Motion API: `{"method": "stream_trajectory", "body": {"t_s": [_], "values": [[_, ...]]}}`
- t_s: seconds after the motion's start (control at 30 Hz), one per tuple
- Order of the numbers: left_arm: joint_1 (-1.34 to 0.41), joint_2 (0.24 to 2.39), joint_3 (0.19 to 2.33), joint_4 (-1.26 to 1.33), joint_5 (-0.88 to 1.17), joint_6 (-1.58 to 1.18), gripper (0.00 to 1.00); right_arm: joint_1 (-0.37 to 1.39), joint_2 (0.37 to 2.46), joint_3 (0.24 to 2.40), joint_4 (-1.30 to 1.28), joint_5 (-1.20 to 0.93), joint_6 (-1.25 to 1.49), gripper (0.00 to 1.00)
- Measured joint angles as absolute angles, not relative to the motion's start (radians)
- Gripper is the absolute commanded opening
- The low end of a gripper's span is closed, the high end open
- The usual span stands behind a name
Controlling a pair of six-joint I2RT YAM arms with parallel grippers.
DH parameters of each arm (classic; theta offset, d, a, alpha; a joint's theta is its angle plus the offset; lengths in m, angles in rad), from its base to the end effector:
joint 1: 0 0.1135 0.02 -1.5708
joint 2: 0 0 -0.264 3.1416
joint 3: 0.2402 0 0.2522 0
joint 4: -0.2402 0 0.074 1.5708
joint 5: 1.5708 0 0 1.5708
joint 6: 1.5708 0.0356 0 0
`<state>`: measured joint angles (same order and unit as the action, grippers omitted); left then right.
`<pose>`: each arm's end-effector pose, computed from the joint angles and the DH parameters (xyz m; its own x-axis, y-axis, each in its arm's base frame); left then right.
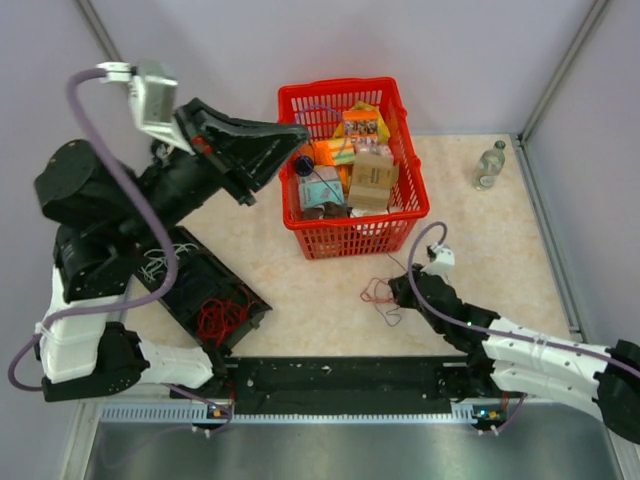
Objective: Untangle the cables
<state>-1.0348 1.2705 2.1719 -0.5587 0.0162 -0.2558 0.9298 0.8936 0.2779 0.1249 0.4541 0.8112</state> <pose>0.0761 -0.1293 0.6318 -0.0534 -0.4054 -0.9126 0.8826 0.4082 -0.2330 0.1218 0.1371 0.1768 -0.5486 0.3544 -0.7573 -0.1323 0.8575 0.4971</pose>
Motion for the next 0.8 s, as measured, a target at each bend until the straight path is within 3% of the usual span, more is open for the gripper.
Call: {"method": "stream_trajectory", "body": {"t_s": [0.13,0.3,0.4,0.47,0.57,0.8], "values": [[-1.035,1.213,2.214,-0.519,-0.028,-0.194,0.00,0.859,0.760,0.230,0.012,0.521,0.877,0.26],[-1.035,1.154,2.262,-0.462,-0.079,-0.145,0.00,0.828,0.662,0.208,-0.166,0.588,0.914,0.29],[-1.035,1.126,2.296,-0.419,-0.101,-0.123,0.00,0.784,0.645,0.208,-0.241,0.615,0.956,0.47],[-1.035,1.121,2.319,-0.400,-0.112,-0.107,0.00,0.759,0.649,0.213,-0.302,0.637,1.002,0.66],[-1.035,1.121,2.332,-0.385,-0.136,-0.081,0.00,0.720,0.669,0.232,-0.384,0.658,1.042,0.77],[-1.035,1.101,2.203,-0.390,-0.158,-0.093,0.00,0.685,0.635,0.303,-0.432,0.669,0.939,0.79]]}}
